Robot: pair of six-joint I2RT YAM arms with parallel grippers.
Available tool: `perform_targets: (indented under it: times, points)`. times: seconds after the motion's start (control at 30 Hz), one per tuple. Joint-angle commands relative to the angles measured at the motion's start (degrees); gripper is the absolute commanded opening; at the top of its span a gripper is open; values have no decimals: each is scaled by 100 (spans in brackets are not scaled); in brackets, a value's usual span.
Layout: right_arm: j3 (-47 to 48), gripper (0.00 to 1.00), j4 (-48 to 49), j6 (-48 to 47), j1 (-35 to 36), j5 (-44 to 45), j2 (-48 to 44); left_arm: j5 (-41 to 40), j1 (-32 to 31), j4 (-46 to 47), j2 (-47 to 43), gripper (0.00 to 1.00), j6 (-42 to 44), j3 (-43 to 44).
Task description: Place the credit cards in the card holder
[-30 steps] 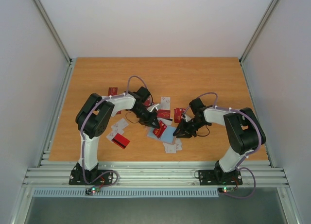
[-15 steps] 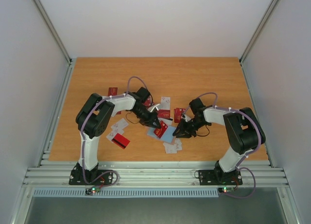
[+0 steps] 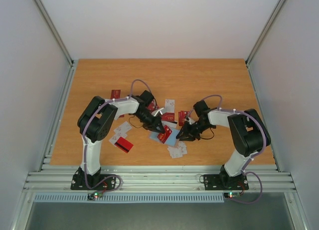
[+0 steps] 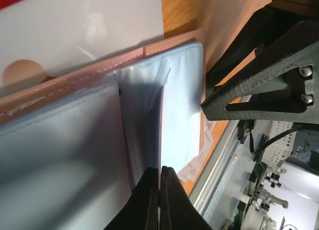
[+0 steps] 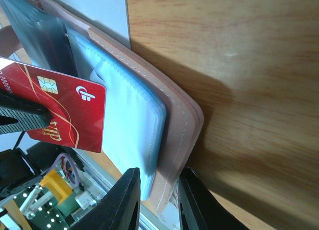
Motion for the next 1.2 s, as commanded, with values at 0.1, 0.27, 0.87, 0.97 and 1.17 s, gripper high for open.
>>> perform_targets:
  times: [0.1, 0.27, 0.87, 0.97, 1.17]
  points:
    - [142, 23, 131, -38, 53, 370, 333, -846, 0, -170, -236, 0, 147, 112]
    - [288, 23, 64, -119, 53, 403, 482, -974, 74, -168, -299, 0, 193, 187]
    - [578, 22, 3, -191, 69, 440, 946, -1386, 308, 2240, -847, 0, -1296, -545]
    - [591, 22, 3, -183, 94, 440, 967, -1549, 308, 2440, -786, 0, -1339, -508]
    - [609, 22, 2, -187, 114, 441, 1034, -1806, 309, 2721, -725, 0, -1368, -533]
